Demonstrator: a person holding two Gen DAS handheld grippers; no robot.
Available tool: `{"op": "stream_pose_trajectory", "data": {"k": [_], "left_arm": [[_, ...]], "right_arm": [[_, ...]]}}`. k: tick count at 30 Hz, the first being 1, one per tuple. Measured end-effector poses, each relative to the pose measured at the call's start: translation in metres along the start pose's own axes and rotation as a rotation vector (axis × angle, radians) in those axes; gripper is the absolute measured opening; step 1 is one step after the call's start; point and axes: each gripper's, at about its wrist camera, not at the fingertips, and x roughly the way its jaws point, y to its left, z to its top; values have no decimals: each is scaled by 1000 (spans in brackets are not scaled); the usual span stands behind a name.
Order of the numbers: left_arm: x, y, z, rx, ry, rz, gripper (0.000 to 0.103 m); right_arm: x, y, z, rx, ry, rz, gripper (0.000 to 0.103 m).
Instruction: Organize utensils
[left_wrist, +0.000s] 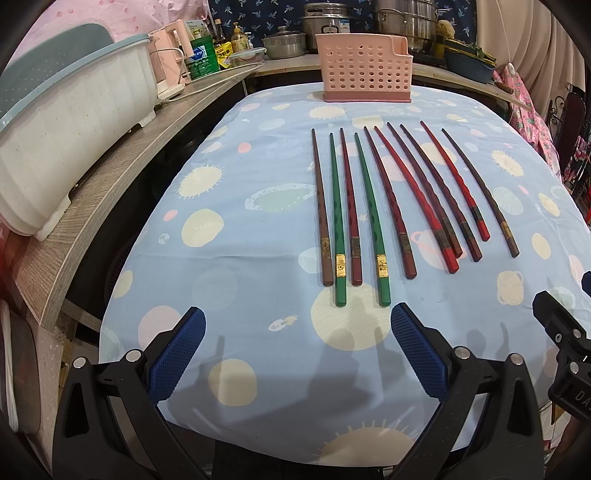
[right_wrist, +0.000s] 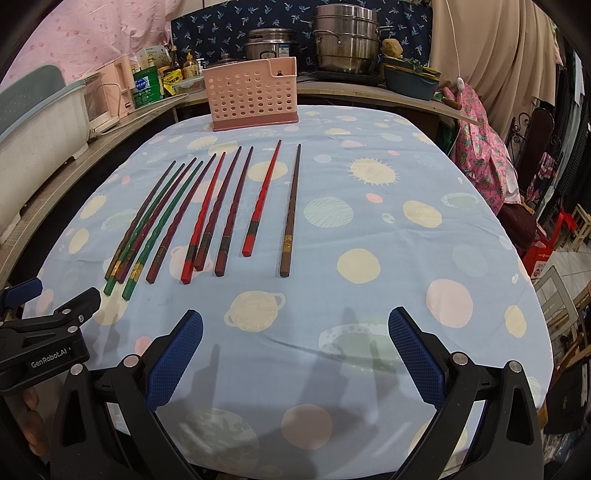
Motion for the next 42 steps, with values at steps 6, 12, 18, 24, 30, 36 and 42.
{"op": "stream_pose_trajectory", "data": {"k": [6, 12, 18, 24, 30, 36, 42], "left_arm": [[0, 0, 0, 0, 0, 0, 96], [3, 5, 0, -10, 9, -6, 96], [12, 17, 4, -37, 22, -7, 96], [24, 25, 18, -65, 25, 7, 96], [44, 35, 33, -96, 37, 4, 96], [57, 34, 41, -92, 46, -3, 96], [69, 31, 45, -75, 59, 7, 96]], "right_arm": [[0, 0, 0, 1, 1, 0, 96], [0, 0, 1, 2, 1, 2, 96], [5, -4, 3, 8, 7, -3, 96], [18, -12, 15, 29, 4, -7, 96], [31, -15, 27, 43, 2, -1, 93], [37, -17, 34, 51, 0, -4, 93], [39, -16, 37, 47, -4, -1, 93]]}}
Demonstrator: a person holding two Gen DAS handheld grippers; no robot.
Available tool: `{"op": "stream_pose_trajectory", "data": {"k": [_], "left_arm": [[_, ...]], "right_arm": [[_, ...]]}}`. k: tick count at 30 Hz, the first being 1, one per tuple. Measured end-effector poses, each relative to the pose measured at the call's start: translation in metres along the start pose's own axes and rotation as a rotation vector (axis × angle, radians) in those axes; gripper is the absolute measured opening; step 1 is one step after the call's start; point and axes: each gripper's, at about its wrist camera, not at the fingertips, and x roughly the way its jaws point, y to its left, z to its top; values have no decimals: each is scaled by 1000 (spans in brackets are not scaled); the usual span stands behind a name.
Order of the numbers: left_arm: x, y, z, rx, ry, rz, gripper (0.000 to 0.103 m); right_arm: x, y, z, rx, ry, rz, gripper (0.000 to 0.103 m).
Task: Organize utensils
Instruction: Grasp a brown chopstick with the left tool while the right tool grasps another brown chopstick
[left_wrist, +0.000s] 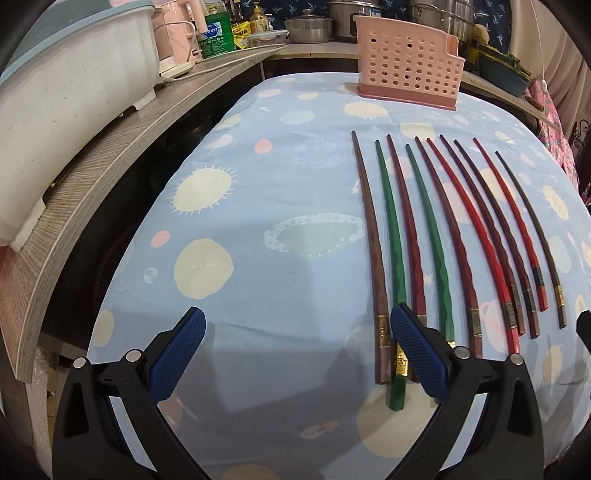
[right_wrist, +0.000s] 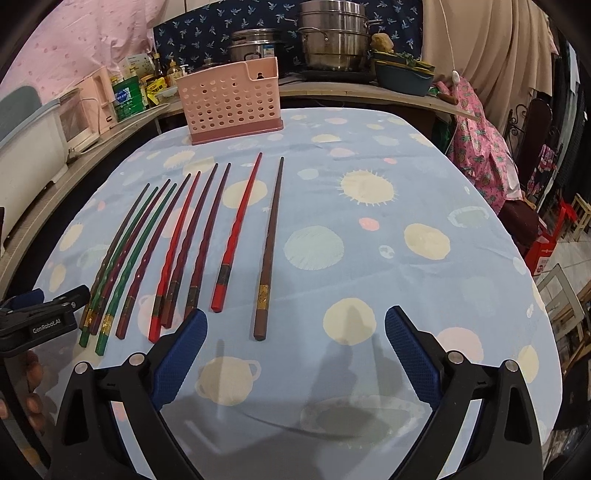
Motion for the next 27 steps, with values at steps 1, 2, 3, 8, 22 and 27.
{"op": "stream_pose_trajectory", "data": {"k": [1, 2, 3, 8, 22, 27], "left_arm": [[2, 0, 0, -1, 5, 1, 96], [3, 1, 0, -4, 6, -2, 96], [3, 2, -1, -7, 5, -5, 97], [3, 6, -2, -11, 3, -7, 97], [3, 11, -9, -27, 30, -41, 91], [2, 12, -10, -53, 40, -80, 81]], "right_arm": [[1, 0, 1, 0, 0, 2, 93], [1, 1, 1, -1, -1, 3, 93], [1, 1, 1, -2, -1, 3, 93], [5, 2, 2, -3, 2, 0, 93], [30, 0, 5, 1, 54, 15, 55], [35, 8, 6, -30, 47, 14, 43]]}}
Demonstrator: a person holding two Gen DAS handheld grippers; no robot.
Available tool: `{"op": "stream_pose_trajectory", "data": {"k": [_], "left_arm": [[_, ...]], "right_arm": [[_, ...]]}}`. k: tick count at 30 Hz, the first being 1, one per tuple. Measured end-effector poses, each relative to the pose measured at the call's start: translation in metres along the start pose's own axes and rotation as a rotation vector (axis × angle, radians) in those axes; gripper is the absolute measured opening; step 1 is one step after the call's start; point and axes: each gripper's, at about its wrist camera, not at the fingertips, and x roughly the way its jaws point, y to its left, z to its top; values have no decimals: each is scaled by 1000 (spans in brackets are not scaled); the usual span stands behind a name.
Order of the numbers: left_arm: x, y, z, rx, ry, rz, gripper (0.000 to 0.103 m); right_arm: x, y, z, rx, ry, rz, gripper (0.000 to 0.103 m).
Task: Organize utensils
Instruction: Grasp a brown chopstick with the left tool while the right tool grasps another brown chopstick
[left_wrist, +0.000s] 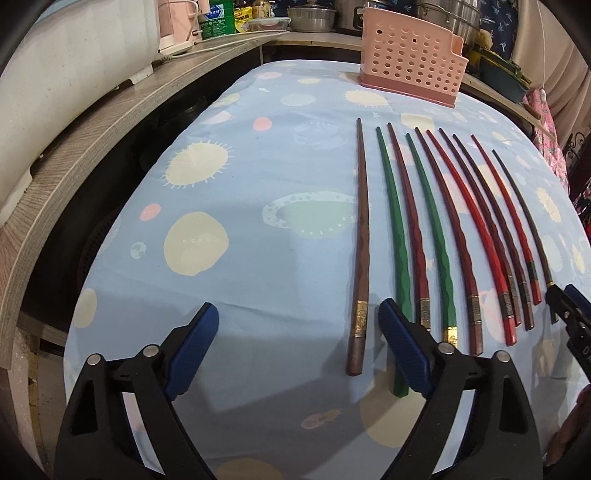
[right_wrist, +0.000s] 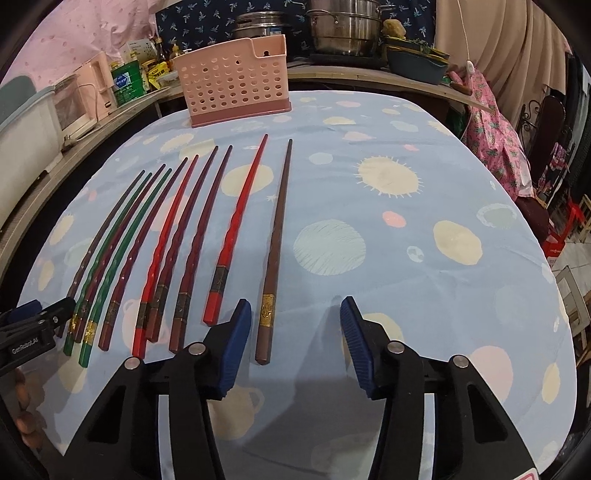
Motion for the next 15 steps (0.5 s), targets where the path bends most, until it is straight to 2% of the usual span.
{"op": "stream_pose_trajectory", "data": {"k": [2, 4, 5, 8, 9, 10, 13, 15], "left_arm": [[-3, 0, 0, 2, -6, -6, 71], [-5, 0, -1, 4, -4, -23, 61], [-6, 0, -1, 3, -4, -32, 59], [-9, -1, -2, 4, -3, -53, 46], [-9, -2, -2, 4, -2, -58, 37], [-10, -3, -2, 5, 0, -71, 28], [-11, -6, -3, 12, 5, -103, 13], [-11, -7, -3, 20, 4, -103, 11]], "right_arm": [[0, 1, 0, -7, -5, -5, 38], [0, -1, 0, -7, -8, -1, 29], [0, -1, 0, -6, -8, 0, 27], [0, -4, 0, -2, -8, 9, 12], [-1, -4, -1, -2, -8, 12, 7], [-2, -5, -1, -3, -8, 13, 7], [-4, -7, -2, -1, -3, 20, 7], [-7, -8, -3, 1, -7, 20, 7]]}}
